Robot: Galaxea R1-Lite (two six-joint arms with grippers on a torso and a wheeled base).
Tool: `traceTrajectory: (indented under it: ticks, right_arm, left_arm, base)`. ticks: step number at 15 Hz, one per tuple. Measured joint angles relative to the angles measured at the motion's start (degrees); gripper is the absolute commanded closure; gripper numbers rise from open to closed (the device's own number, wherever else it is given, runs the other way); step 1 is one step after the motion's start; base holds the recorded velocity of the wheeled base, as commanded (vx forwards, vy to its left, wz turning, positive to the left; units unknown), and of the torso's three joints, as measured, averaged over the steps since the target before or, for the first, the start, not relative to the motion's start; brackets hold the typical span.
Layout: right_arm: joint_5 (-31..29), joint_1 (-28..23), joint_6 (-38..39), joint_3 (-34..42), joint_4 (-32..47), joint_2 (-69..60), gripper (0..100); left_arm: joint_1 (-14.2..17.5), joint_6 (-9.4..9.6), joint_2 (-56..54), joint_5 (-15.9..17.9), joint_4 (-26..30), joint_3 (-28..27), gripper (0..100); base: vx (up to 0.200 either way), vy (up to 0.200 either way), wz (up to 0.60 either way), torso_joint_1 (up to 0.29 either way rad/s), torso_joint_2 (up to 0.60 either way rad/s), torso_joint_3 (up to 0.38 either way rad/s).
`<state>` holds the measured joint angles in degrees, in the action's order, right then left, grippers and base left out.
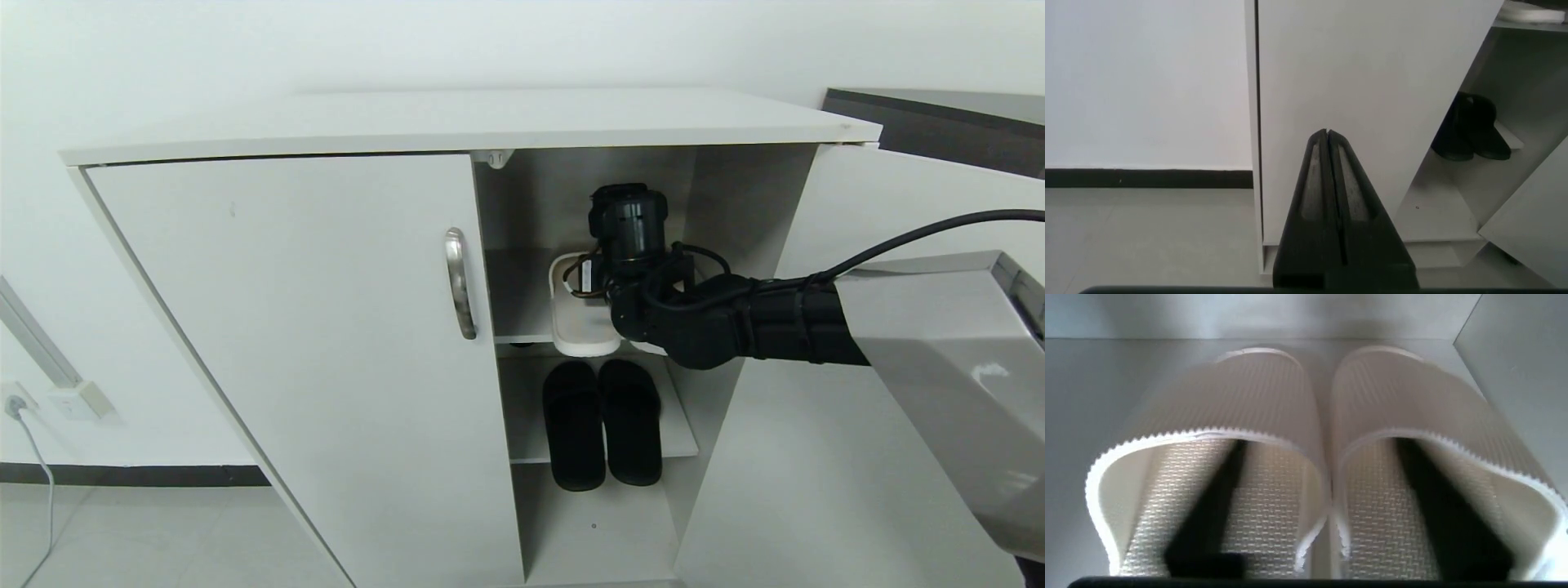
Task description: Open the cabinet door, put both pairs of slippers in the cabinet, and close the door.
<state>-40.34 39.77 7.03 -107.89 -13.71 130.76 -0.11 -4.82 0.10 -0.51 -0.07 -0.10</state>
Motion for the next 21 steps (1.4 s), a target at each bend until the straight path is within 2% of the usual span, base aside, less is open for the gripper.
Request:
traceTrajectory:
  ticks: [7, 15, 19, 20, 21]
  right_arm:
    - [0.0, 0.9, 0.8, 7.4, -0.4, -4.4, 0]
    - [0.2, 5.7, 0.9, 28.1, -8.5, -17.3, 0]
    - [4.7, 8.3, 1.0, 39.1, -13.1, -24.0, 0]
    - [5.4, 8.7, 0.9, 41.8, -15.5, -25.3, 100]
    - [5.6, 8.9, 0.8, 43.6, -17.2, -26.2, 100]
  left_arm:
    - [0.0, -0.27, 0.0, 0.0, 0.0, 0.0, 100]
    - [0.0, -0.27, 0.0, 0.0, 0.0, 0.0, 100]
    - [0.0, -0.27, 0.0, 0.0, 0.0, 0.0, 100]
    - [0.0, -0.27, 0.0, 0.0, 0.0, 0.0, 100]
    - [0.0, -0.27, 0.0, 0.0, 0.0, 0.0, 100]
  base:
    - [0.000, 0.000, 0.00, 0.000, 0.00, 0.000]
    - [0.000, 0.000, 0.00, 0.000, 0.00, 0.000]
    - [0.000, 0.000, 0.00, 0.000, 0.00, 0.000]
    - [0.000, 0.000, 0.00, 0.000, 0.00, 0.000]
    - [0.000, 0.000, 0.00, 0.000, 0.00, 0.000]
